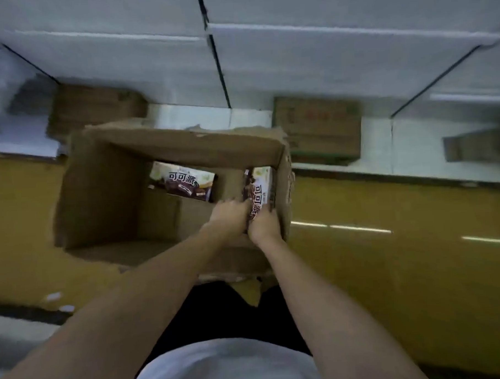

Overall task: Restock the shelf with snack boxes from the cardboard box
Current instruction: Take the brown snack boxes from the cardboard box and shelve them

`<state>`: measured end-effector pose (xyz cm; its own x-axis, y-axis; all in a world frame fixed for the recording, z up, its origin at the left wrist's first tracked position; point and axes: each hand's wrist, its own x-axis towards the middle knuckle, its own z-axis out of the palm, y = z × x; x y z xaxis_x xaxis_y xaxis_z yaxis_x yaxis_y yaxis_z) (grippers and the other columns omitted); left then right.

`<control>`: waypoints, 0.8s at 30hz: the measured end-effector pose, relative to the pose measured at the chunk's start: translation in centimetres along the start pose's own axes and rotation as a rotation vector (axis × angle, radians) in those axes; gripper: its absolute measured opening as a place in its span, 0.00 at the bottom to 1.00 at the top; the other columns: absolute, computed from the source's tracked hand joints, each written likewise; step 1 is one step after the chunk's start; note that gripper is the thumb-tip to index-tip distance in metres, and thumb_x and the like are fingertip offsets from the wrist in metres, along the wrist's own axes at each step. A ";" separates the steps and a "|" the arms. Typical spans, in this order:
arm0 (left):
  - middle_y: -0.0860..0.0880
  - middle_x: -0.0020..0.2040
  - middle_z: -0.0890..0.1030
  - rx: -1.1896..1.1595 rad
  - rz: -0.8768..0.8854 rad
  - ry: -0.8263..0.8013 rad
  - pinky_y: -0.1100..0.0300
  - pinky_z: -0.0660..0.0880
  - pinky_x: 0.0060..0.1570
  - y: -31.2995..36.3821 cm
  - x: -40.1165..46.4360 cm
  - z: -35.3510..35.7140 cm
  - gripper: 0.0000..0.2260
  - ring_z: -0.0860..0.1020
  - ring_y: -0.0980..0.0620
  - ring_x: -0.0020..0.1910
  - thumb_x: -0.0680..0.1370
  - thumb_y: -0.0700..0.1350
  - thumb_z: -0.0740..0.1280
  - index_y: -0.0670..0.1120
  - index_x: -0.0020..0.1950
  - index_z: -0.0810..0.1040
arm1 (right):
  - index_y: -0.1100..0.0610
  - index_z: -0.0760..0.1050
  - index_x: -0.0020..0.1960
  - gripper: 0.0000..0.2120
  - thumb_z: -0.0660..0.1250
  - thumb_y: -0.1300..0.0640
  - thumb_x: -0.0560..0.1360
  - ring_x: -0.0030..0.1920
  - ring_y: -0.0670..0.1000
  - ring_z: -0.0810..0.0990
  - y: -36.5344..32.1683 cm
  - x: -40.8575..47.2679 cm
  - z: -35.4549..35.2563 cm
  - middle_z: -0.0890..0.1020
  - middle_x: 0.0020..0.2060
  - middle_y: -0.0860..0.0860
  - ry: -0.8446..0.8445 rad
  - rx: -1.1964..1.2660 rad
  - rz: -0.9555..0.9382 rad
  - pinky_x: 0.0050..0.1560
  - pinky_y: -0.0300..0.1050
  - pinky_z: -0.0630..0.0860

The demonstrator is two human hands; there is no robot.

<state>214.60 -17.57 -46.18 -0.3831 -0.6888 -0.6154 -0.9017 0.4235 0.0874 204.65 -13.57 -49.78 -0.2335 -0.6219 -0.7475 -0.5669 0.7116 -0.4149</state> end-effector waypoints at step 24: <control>0.43 0.70 0.68 0.230 0.152 -0.248 0.44 0.74 0.57 -6.2 11.2 4.1 0.29 0.71 0.39 0.66 0.78 0.38 0.64 0.47 0.77 0.58 | 0.58 0.65 0.70 0.33 0.73 0.44 0.73 0.68 0.62 0.67 -0.7 9.1 9.4 0.67 0.68 0.60 0.093 0.153 0.351 0.64 0.55 0.69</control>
<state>216.70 -25.51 -56.80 -0.4236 -0.4564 -0.7825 -0.7589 0.6504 0.0315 210.34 -16.66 -61.12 -0.4670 -0.3541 -0.8102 -0.3176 0.9223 -0.2201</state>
